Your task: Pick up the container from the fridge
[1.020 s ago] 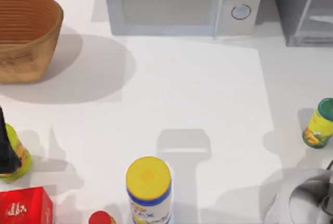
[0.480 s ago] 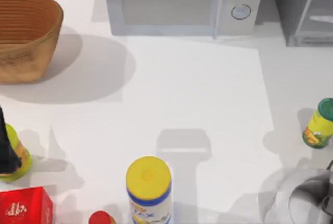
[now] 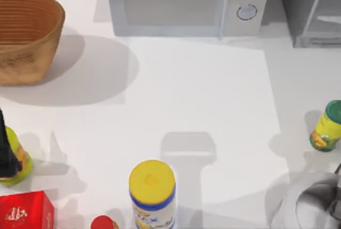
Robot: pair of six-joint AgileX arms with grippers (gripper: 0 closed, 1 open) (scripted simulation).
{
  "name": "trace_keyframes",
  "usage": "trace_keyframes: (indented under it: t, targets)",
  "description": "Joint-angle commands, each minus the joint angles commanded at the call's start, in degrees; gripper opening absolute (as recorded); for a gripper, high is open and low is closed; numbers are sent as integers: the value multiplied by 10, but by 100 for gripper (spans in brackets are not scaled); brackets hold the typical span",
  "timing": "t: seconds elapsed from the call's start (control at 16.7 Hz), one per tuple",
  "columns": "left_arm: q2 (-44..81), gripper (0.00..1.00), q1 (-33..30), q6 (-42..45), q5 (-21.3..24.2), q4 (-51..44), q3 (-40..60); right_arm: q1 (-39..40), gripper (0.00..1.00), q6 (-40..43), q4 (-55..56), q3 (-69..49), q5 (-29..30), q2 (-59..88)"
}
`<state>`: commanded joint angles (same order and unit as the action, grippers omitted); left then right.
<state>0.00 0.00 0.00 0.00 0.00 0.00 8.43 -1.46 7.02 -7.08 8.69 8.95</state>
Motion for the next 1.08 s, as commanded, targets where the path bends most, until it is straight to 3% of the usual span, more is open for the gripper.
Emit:
trace_keyframes:
  t: [0.66,0.9,1.08]
  targets:
    - [0,100,0,0,0,0,0,398,0,-35,345,-247,411,572]
    - [0,100,0,0,0,0,0,500,0,-28,465,-293,511,784]
    - [0,100,0,0,0,0,0,545,0,-17,530,-307,555,895]
